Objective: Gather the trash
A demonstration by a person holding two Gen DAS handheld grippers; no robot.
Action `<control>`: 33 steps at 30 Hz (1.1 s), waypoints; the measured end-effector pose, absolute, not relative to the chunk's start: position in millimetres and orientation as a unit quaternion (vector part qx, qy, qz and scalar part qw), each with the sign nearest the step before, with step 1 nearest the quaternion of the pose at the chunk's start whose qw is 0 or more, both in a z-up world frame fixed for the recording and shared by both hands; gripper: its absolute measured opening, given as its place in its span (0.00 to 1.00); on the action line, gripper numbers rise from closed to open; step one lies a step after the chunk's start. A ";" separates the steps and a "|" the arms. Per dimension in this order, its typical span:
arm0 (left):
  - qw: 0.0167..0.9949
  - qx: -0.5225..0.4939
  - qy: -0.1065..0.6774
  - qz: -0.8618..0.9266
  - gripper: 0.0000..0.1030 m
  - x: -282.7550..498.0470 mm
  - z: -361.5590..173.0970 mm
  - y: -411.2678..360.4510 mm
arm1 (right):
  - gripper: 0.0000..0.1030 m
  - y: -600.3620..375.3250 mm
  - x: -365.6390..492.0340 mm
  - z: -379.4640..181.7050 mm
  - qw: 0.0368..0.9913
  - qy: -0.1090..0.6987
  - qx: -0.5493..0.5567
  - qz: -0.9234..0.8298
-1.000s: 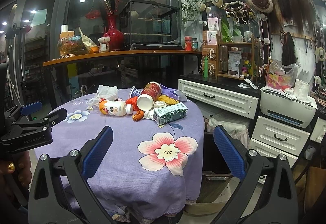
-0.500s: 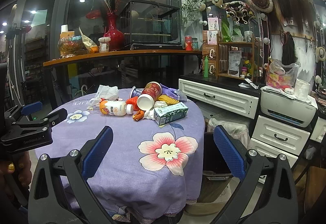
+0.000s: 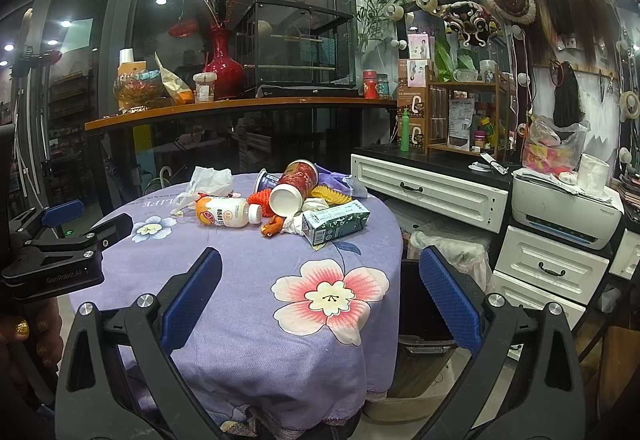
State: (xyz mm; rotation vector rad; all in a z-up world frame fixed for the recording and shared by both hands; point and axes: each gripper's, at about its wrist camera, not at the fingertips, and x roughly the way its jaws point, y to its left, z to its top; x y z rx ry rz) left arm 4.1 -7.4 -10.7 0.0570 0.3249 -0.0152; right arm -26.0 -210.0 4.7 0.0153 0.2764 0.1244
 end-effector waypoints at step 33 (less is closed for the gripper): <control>0.985 0.030 0.170 -0.008 0.95 5.4 -20.4 -14.6 | 0.95 -209.5 -19.4 -3.7 0.987 0.148 0.010 0.061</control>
